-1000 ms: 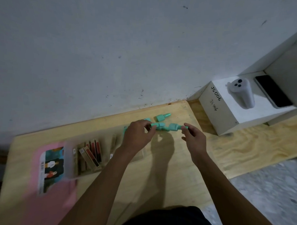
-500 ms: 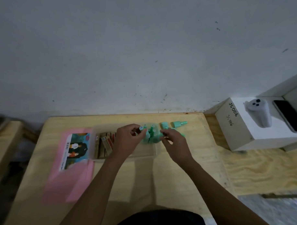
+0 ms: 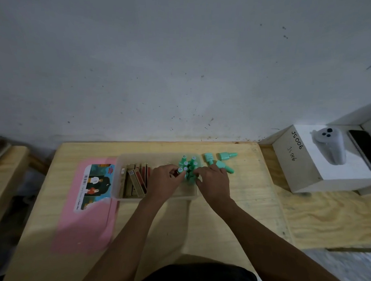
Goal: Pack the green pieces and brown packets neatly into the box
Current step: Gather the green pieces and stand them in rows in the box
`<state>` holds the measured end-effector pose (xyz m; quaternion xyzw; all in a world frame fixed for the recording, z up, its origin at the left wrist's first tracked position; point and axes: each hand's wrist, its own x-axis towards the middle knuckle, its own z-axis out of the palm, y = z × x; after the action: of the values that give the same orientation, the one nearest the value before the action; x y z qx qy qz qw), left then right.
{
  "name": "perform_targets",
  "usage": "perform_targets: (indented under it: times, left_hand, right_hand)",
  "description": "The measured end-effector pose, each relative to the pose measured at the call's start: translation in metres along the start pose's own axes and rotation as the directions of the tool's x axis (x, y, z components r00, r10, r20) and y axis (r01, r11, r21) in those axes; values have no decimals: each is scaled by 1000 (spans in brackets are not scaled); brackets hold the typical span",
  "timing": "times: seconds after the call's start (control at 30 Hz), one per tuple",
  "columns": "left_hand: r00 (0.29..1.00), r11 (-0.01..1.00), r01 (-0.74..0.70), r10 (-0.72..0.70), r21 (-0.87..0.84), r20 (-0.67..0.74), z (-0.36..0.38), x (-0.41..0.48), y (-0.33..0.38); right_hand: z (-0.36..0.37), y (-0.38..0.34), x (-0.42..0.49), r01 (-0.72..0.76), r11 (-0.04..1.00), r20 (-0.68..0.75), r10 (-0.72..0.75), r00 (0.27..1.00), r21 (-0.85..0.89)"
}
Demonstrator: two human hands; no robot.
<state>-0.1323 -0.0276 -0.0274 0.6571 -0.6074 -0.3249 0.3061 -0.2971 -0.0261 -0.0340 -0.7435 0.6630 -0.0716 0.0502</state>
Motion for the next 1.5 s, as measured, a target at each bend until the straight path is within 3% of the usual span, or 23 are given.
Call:
perform_targets:
  times: [0.23, 0.53, 0.7, 0.8, 0.9, 1.0, 1.13, 1.2, 1.3, 1.37, 1.5]
  left_hand:
    - [997, 996, 49, -53, 74, 50, 18, -3, 2]
    - [996, 990, 85, -86, 109, 4, 31, -3, 0]
    - [998, 991, 58, -54, 117, -33, 32, -6, -2]
    - [994, 988, -7, 23, 153, -103, 31, -9, 0]
    - [968, 962, -180, 210, 205, -137, 33, -7, 10]
    - [869, 847, -431, 483, 311, -110, 41, 6, 24]
    - [754, 677, -621, 653, 396, 67, 59, 39, 49]
    - [769, 656, -635, 585, 408, 258, 68, 59, 62]
    - [806, 616, -561, 255, 553, 534, 79, 87, 78]
    - [788, 539, -564, 125, 625, 603, 87, 103, 82]
    - [739, 479, -603, 34, 638, 673, 106, 120, 78]
  right_hand:
    - [2, 6, -2, 69, 997, -63, -67, 996, 27]
    - [6, 11, -5, 108, 988, -81, -99, 992, 112]
    - [-4, 26, -8, 130, 982, -185, -104, 977, 140]
    - [-12, 51, -13, 22, 981, -175, 13, 985, 194]
    - [-13, 85, -17, -242, 930, 16, 247, 969, 276]
    - [-9, 115, -20, -425, 866, 241, 367, 898, 264]
    - [-7, 132, -17, -456, 852, 272, 389, 880, 258]
    - [-6, 134, -11, -463, 850, 288, 391, 874, 252]
    - [-4, 132, 0, -473, 847, 320, 390, 863, 243]
    - [-3, 131, 9, -464, 852, 329, 377, 866, 244]
    - [5, 132, 26, -418, 862, 331, 320, 888, 288]
